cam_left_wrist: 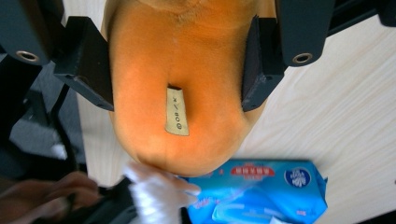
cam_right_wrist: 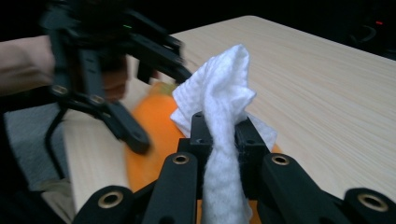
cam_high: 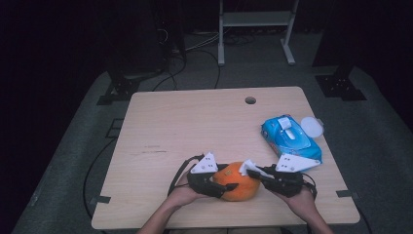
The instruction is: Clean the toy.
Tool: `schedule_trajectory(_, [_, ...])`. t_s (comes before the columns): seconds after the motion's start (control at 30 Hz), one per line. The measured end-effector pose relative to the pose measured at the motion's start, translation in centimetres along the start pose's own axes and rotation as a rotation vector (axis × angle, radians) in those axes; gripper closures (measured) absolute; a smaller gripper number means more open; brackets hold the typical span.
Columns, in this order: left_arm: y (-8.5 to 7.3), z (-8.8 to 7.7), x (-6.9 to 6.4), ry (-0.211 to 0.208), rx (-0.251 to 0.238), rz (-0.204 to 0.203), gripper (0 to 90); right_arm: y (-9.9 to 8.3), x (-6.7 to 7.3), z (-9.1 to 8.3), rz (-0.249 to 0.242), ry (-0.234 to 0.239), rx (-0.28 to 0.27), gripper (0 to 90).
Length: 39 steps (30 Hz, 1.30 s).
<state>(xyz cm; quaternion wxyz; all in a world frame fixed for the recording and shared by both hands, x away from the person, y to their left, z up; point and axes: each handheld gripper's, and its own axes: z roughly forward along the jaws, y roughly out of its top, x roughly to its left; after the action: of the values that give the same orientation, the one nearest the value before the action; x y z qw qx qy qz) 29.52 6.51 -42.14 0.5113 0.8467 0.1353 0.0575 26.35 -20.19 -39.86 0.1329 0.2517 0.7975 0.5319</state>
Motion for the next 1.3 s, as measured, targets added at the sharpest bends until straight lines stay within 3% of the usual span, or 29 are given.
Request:
schedule_trajectory(0.1, [0.0, -0.3, 0.0, -0.005, 0.009, 0.0, 33.7, 0.1, 0.6, 0.7, -0.043, -0.006, 0.02, 79.9])
schedule_trajectory(0.27, [0.0, -0.5, 0.0, -0.014, 0.008, -0.002, 33.3, -0.9, -0.9, 0.4, -0.016, -0.051, 0.051, 79.8])
schedule_trajectory(0.37, [0.1, -0.3, 0.1, -0.018, 0.006, -0.009, 32.4, -0.6, -0.7, 0.3, -0.001, -0.052, 0.039, 79.8])
schedule_trajectory(0.43, [0.1, -0.2, 0.1, -0.012, 0.006, -0.009, 29.6, -0.2, 0.0, 0.4, -0.011, -0.021, 0.022, 79.9])
schedule_trajectory(0.53, [-0.2, -0.1, 0.3, 0.004, -0.003, 0.001, 18.8, -0.1, 0.4, 0.8, -0.053, -0.031, 0.05, 79.9])
schedule_trajectory(0.6, [-0.5, -0.2, 0.7, -0.016, -0.015, -0.021, 16.3, -0.5, -0.1, 0.8, -0.051, -0.05, 0.064, 79.8])
schedule_trajectory(0.73, [-1.3, -0.2, 1.2, -0.033, -0.002, -0.021, 12.2, -1.2, -1.0, 0.5, -0.021, -0.069, 0.071, 79.8])
schedule_trajectory(0.83, [-1.6, 0.3, 1.1, -0.028, -0.008, -0.027, 15.0, -1.3, -1.4, 0.5, 0.004, -0.07, 0.073, 79.8])
schedule_trajectory(0.93, [-1.7, 0.7, 1.0, 0.0, -0.017, -0.017, 25.4, -0.9, -0.9, 0.5, 0.001, -0.074, 0.064, 79.9])
schedule_trajectory(1.0, [-1.7, 0.8, 0.9, 0.005, -0.023, -0.016, 28.4, -0.6, -0.5, 0.4, 0.008, -0.045, 0.041, 79.9])
schedule_trajectory(1.1, [-1.7, 0.6, 0.8, -0.017, -0.018, -0.002, 24.9, -0.2, 0.0, 0.5, -0.023, -0.034, 0.046, 79.9])
schedule_trajectory(1.13, [-1.8, 0.4, 0.9, -0.036, -0.023, -0.013, 22.1, -0.3, 0.0, 0.5, -0.025, -0.034, 0.048, 79.9])
schedule_trajectory(1.2, [-2.0, 0.4, 1.2, -0.06, -0.031, -0.032, 16.5, -0.6, -0.4, 0.5, -0.022, -0.041, 0.054, 79.9])
schedule_trajectory(1.3, [-2.2, 0.9, 1.3, -0.054, -0.028, -0.014, 16.1, -0.9, -1.1, 0.5, 0.012, -0.062, 0.057, 80.0])
